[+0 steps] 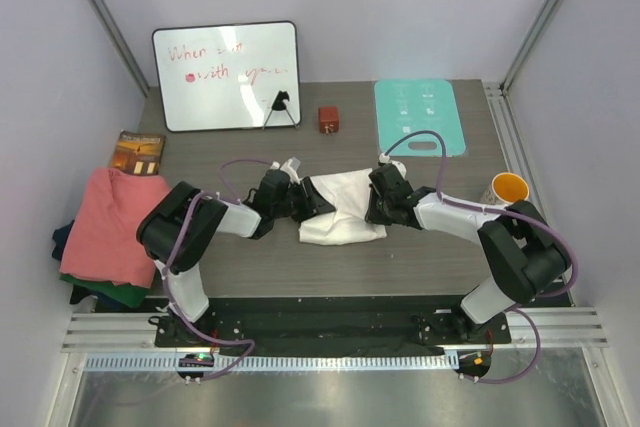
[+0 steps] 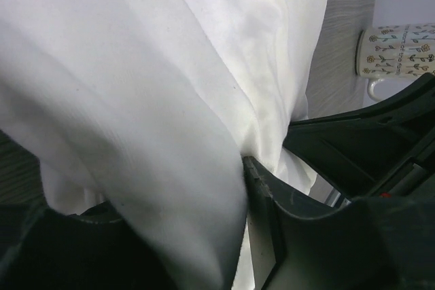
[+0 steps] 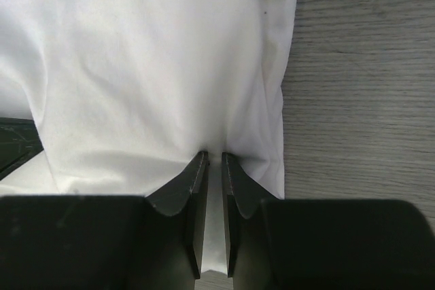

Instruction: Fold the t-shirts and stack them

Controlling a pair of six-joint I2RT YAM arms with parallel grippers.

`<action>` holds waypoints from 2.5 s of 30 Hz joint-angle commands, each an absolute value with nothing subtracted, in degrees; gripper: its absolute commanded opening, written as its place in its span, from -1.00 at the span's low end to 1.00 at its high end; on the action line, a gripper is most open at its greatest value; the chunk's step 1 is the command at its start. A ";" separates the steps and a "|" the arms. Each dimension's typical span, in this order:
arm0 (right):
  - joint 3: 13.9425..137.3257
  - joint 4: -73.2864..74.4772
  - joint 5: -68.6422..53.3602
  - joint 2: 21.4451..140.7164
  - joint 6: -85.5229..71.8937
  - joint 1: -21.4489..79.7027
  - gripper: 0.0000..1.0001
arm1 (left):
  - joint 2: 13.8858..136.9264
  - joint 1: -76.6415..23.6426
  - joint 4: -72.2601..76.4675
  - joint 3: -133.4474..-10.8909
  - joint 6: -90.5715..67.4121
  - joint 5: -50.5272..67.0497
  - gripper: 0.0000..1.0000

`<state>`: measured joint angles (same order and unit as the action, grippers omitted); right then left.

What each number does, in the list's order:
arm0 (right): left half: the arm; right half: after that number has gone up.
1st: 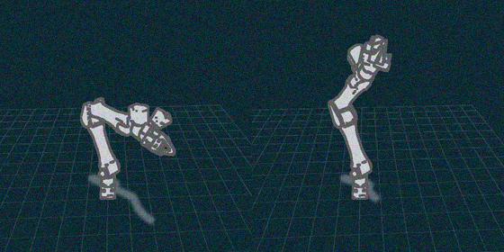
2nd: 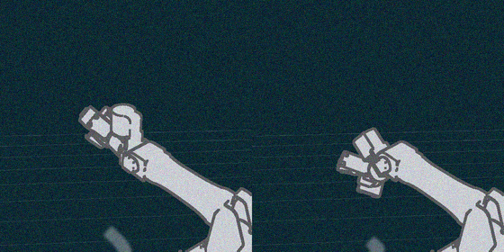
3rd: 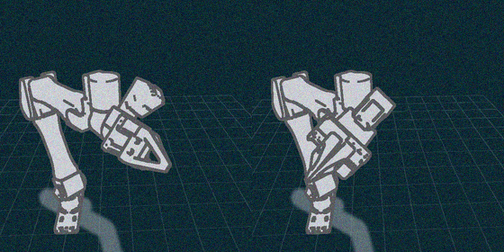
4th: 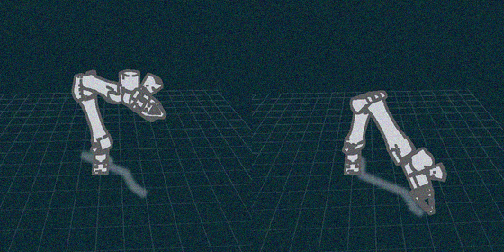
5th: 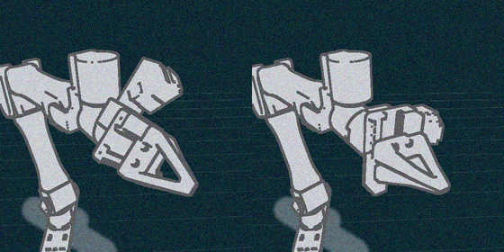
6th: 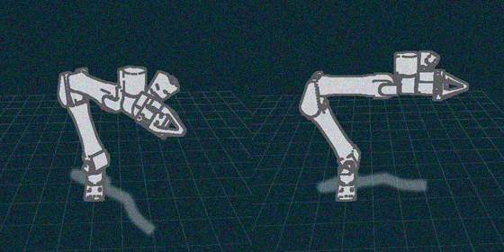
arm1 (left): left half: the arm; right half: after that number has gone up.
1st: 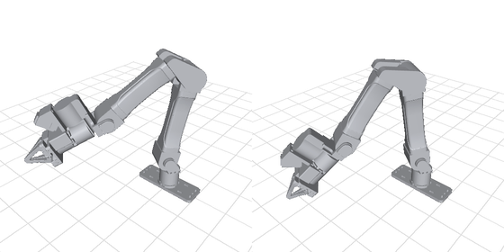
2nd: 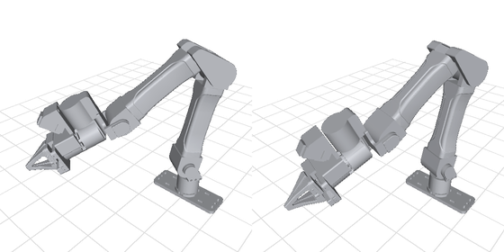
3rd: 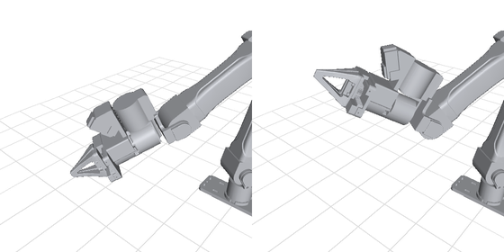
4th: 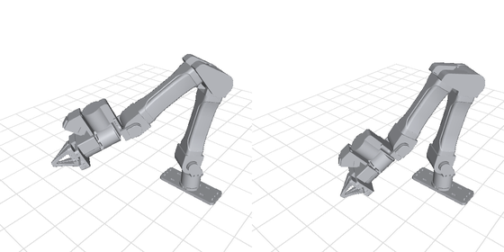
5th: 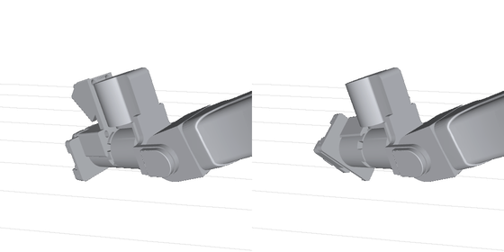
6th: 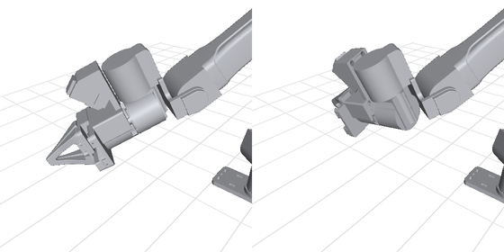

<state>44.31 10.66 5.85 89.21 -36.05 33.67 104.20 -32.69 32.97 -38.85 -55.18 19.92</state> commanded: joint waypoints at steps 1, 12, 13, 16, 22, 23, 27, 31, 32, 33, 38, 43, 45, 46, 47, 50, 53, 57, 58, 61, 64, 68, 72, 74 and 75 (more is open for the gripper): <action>41.40 19.51 6.24 93.43 -34.19 33.58 -0.59 | 108.72 -35.59 20.74 -36.39 -54.14 14.24 -0.14; 40.43 19.25 6.33 91.94 -34.28 33.57 -0.60 | 104.52 -36.65 15.31 -36.65 -52.30 10.91 -0.99; 40.26 19.25 6.42 91.41 -34.10 33.57 -0.59 | 103.37 -36.65 13.99 -36.65 -51.95 8.90 -1.00; 40.69 20.73 6.85 89.57 -32.96 33.66 -0.47 | 97.22 -36.65 5.91 -37.96 -50.10 3.72 -1.00; 41.31 23.29 9.31 84.47 -32.78 33.57 -0.41 | 85.90 -36.65 -21.57 -46.12 -45.09 -7.98 -0.99; 41.48 23.46 9.32 83.94 -32.87 33.57 -0.40 | 84.30 -36.65 -23.88 -46.93 -44.74 -11.13 -0.99; 42.27 24.43 9.84 81.65 -33.13 33.58 -0.38 | 78.50 -36.48 -32.78 -50.62 -43.68 -17.22 -1.00; 43.15 25.31 10.28 79.81 -32.96 33.57 -0.35 | 75.41 -34.55 -34.62 -50.63 -43.16 -17.49 -0.99; 43.24 25.57 10.54 79.20 -32.87 33.57 -0.35 | 75.32 -34.28 -34.98 -50.63 -42.89 -17.49 -0.99; 43.42 25.66 10.72 79.02 -32.61 33.49 -0.35 | 75.24 -34.10 -35.15 -50.89 -42.72 -17.75 -0.99; 43.59 26.46 10.81 78.92 -31.82 33.14 -0.35 | 75.59 -34.01 -38.49 -52.99 -41.84 -19.16 -0.99; 43.33 26.02 9.94 79.63 -31.47 33.05 -0.35 | 77.33 -33.58 -47.86 -59.49 -42.27 -24.86 -0.99; 43.42 25.93 9.49 80.24 -31.55 33.05 -0.35 | 78.31 -32.61 -51.14 -63.35 -42.45 -27.24 -1.00; 43.50 25.84 9.32 80.33 -31.47 33.13 -0.35 | 78.48 -32.09 -53.24 -64.41 -42.36 -27.59 -0.99; 43.51 25.75 9.14 80.42 -31.46 33.05 -0.35 | 78.49 -31.47 -54.04 -65.38 -42.28 -28.12 -1.00; 43.42 25.66 8.62 80.25 -31.29 33.05 -0.35 | 78.31 -28.92 -57.03 -69.25 -41.49 -29.52 -0.99; 43.42 25.66 8.26 79.72 -31.03 32.70 -0.35 | 78.40 -25.24 -60.73 -73.64 -40.43 -30.41 -1.00; 43.24 25.31 7.56 79.54 -30.32 31.65 -0.35 | 78.22 -18.65 -63.36 -78.38 -37.27 -29.01 -1.00; 43.07 25.23 7.47 79.72 -30.24 31.47 -0.35 | 78.40 -17.68 -63.89 -79.18 -36.48 -28.92 -0.99; 43.07 24.61 6.59 79.98 -29.80 30.68 -0.35 | 78.22 -14.86 -65.56 -82.35 -34.02 -29.00 -0.99; 43.07 23.82 5.19 81.12 -29.53 29.97 -0.35 | 77.70 -12.93 -66.35 -85.60 -31.91 -29.00 -0.99; 43.15 22.68 3.96 82.79 -29.18 29.53 -0.35 | 78.66 -10.55 -69.77 -93.49 -30.06 -29.53 -1.00; 42.80 21.80 3.34 83.58 -29.18 29.36 -0.35 | 80.06 -9.84 -74.96 -100.27 -30.23 -31.37 -1.00; 42.54 21.54 2.73 83.93 -29.27 29.18 -0.36 | 79.98 -9.67 -78.99 -103.00 -31.11 -33.92 -1.00; 42.54 21.36 2.46 84.02 -29.27 29.09 -0.36 | 79.72 -9.67 -80.23 -103.36 -31.72 -34.97 -1.00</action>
